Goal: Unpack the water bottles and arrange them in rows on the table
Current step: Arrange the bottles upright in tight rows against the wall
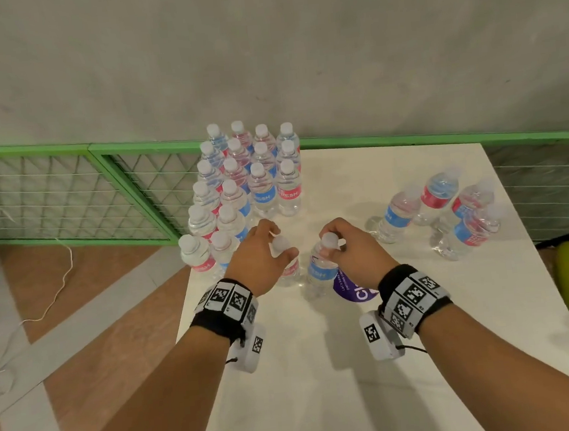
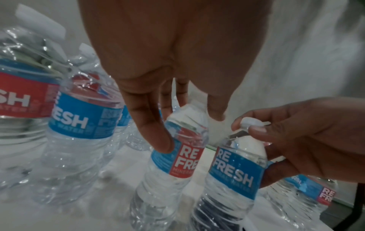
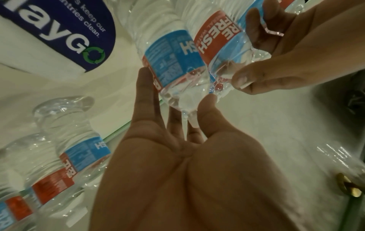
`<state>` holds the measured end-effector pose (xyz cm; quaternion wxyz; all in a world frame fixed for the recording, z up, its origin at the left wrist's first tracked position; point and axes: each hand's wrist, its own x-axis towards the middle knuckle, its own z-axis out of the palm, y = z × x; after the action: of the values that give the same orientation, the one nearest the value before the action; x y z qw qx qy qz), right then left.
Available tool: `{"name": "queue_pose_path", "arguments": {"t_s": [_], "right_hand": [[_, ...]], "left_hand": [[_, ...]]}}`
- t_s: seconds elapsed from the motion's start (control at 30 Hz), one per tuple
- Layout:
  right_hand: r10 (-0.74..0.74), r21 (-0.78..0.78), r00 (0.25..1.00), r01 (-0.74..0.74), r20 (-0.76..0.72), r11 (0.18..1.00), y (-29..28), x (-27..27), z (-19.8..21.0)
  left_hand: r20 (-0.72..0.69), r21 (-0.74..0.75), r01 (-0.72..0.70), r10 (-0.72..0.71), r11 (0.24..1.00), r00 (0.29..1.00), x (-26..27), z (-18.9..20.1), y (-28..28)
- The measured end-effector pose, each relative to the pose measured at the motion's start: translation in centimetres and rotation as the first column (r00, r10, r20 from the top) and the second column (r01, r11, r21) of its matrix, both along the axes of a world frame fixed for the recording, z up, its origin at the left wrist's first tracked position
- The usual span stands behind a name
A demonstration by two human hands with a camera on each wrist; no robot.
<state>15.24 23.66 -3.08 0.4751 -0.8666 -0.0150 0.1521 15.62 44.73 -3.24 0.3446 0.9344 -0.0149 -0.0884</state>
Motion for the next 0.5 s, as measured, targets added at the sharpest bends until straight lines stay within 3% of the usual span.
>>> {"name": "queue_pose_path", "arguments": {"t_s": [0.2,0.5], "right_hand": [[0.021,-0.064,0.998,-0.018,0.054,0.998,1.3,1.3,0.4],[0.062,-0.315,0.986,-0.011,0.154,0.949,2.7,5.8,1.0]], "left_hand": [[0.067,0.049,0.134,-0.137,0.990,0.988,0.3,0.5,0.6],[0.071,0.333,0.099,-0.129,0.938,0.989,4.8,1.6,-0.8]]}}
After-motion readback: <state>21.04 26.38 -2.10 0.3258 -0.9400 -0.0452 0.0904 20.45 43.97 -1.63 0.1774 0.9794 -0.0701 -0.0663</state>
